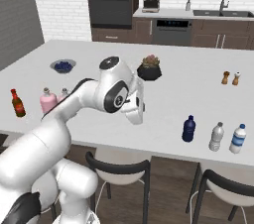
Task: Move the plastic bottles in the middle to the plastics group, and the glass bottles in the middle to the glass group.
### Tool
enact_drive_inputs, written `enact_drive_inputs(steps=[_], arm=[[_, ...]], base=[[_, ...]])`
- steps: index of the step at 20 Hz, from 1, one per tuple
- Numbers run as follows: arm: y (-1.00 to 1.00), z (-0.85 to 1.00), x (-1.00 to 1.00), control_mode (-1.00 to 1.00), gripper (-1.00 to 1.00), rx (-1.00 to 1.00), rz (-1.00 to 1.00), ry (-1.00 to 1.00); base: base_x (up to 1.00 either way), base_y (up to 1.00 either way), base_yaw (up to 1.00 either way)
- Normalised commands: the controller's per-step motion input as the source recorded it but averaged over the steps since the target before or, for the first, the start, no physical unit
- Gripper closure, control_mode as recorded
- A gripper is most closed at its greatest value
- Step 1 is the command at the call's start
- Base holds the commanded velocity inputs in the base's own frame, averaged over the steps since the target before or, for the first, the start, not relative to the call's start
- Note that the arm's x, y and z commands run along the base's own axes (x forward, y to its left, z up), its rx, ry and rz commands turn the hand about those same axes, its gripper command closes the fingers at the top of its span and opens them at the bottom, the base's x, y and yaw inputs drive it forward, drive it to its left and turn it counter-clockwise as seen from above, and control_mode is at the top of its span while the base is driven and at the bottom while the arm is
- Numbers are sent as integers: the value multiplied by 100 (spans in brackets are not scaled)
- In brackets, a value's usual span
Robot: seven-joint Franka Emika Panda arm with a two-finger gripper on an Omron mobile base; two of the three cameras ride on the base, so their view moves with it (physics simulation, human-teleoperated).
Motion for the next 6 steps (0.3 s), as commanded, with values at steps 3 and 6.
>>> enact_drive_inputs(steps=[3, 6], arm=[[49, 100, -61, -100, 100, -6, 9, -14], [48, 100, -71, -100, 100, 0, 13, -2]], base=[[0, 0, 0], [0, 0, 0]])
